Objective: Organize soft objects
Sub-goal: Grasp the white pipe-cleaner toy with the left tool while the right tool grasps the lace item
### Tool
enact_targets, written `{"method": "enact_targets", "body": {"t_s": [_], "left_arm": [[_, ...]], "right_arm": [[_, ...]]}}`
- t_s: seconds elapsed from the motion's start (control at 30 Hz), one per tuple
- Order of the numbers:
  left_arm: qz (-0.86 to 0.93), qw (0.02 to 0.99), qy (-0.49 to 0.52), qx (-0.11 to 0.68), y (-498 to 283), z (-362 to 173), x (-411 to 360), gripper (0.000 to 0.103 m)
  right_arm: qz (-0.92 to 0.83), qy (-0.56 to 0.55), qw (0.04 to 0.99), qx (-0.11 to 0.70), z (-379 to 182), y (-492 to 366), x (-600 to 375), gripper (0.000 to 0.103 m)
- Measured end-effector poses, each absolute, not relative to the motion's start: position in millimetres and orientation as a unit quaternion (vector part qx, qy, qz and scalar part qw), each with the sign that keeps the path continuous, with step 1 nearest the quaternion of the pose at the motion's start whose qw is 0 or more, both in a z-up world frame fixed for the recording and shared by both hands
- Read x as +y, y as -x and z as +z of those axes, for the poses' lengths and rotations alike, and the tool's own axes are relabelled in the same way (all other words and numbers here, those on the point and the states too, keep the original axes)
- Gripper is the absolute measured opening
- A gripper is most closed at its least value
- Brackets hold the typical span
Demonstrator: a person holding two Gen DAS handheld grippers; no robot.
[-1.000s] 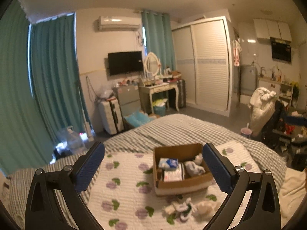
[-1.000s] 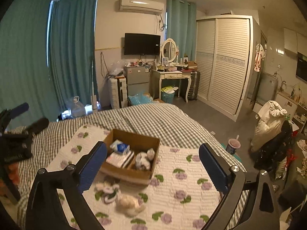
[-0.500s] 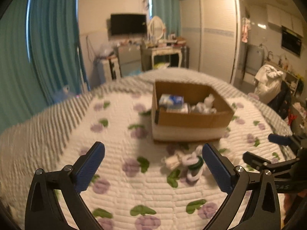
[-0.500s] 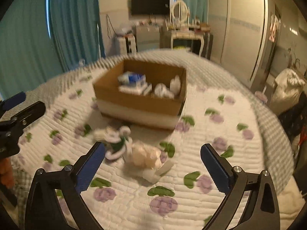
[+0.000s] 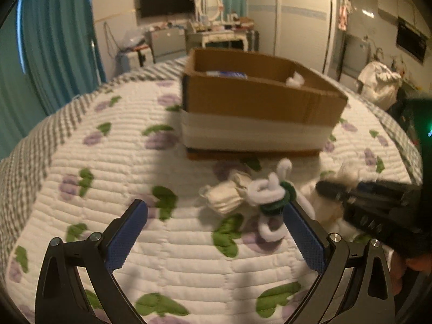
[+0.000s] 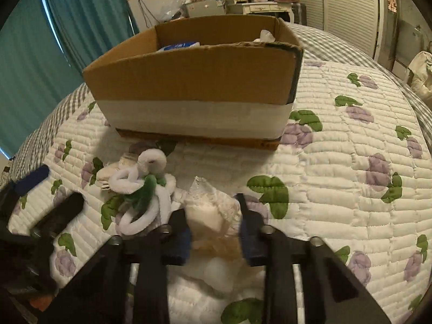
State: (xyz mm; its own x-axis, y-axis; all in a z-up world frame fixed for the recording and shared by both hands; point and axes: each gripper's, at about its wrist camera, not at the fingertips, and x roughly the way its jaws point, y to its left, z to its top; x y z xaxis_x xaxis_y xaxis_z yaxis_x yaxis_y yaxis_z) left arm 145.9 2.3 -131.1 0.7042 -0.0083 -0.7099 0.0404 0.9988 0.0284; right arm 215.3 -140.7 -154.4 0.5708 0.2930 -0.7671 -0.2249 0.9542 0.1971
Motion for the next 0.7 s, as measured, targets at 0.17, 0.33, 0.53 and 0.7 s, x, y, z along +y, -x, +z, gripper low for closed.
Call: {"method": "enact_targets", "body": {"t_s": [0.17,0.33,0.53,0.7], "left_arm": [[-0.041,0.917,-0.017,0.396,-152.4,-140.5,-20.3,0.094],[-0.057,0.910,-0.023,0.409,-166.3,-144.9,-41.7,0.078],[-0.060,0.901,-0.048,0.428,-181.8,-160.6,-55.0,0.071],[-0.066,0.901,-0.060,0.425,-183.6,-158.1,-57.0,0.057]], "right_arm": [[0.122,-0.044,0.910,0.395,-126.8,-209.1,-160.1,0.022],[0.115,-0.061,0.914,0.384,-120.9,-207.3,-174.9,0.022],[0.112,-0.068,0.913,0.387,-129.6,-209.9,-185.5,0.022],[0.109,-0.071,0.910,0.393,-134.8,-211.1,-187.8,0.022]]}}
